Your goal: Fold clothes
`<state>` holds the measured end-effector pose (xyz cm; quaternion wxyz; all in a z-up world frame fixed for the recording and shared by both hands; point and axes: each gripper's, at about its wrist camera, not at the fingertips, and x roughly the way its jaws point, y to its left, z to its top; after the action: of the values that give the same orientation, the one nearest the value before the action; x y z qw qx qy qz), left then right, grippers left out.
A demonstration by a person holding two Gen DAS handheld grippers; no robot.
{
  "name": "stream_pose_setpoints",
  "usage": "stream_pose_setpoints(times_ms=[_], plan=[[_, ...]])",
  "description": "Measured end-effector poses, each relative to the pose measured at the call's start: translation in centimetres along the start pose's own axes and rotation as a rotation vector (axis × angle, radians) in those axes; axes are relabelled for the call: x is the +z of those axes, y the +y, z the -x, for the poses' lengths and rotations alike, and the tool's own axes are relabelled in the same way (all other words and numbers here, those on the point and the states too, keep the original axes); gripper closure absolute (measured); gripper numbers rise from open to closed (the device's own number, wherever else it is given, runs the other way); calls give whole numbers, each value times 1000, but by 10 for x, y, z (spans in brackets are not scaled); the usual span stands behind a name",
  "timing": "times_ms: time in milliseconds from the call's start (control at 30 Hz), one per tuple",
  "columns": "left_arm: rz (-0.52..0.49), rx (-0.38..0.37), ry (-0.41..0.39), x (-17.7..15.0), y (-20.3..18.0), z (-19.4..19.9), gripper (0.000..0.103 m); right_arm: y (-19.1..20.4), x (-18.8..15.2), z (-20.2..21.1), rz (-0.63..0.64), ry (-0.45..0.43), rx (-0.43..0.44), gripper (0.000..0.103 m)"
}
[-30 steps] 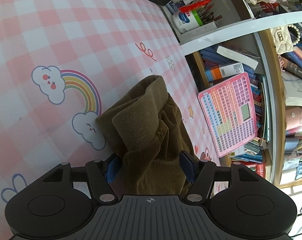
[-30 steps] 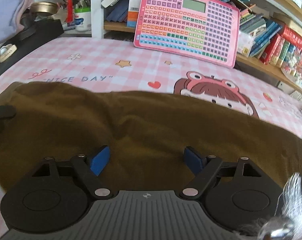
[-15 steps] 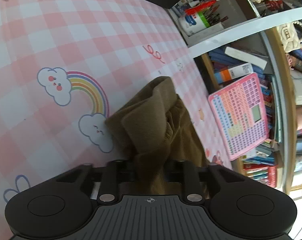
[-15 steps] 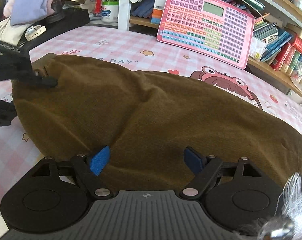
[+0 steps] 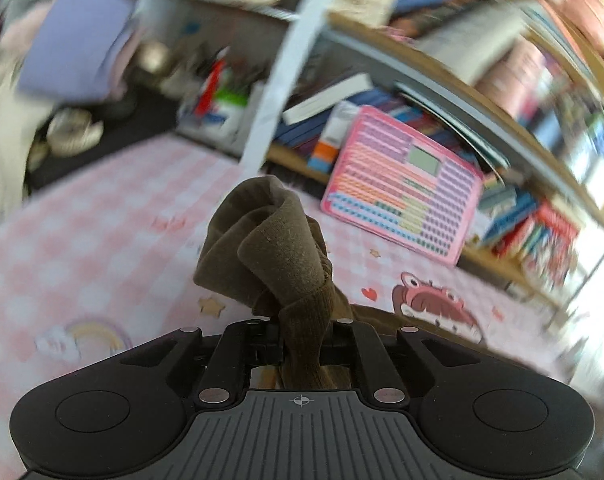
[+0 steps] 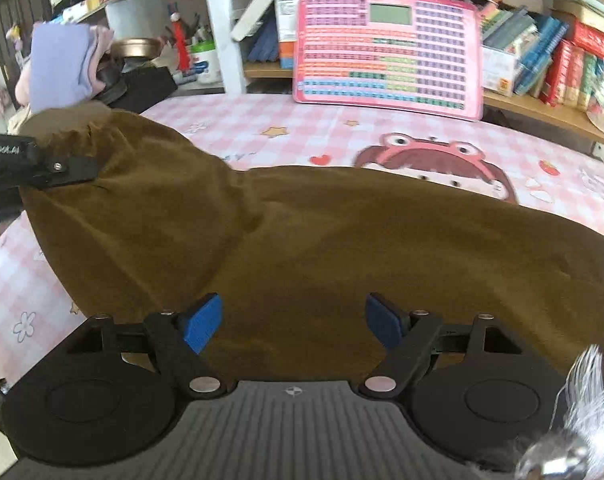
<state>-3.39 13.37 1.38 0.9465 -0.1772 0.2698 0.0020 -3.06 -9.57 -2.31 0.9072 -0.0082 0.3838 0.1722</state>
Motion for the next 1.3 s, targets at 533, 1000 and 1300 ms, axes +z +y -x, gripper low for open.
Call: stream_pose_setpoints(times_ms=[533,1000,1300], plan=[[-545,215,-15,-32,-158,1,87,-136,-26,52,-101,-22,34,25],[-802,354,300,-122,-222,-41,20,-195,-41,47,-184,55,78,25],[-620,313,294,-113,-222,-13,12,-182,-30,34,-150,84,163,25]])
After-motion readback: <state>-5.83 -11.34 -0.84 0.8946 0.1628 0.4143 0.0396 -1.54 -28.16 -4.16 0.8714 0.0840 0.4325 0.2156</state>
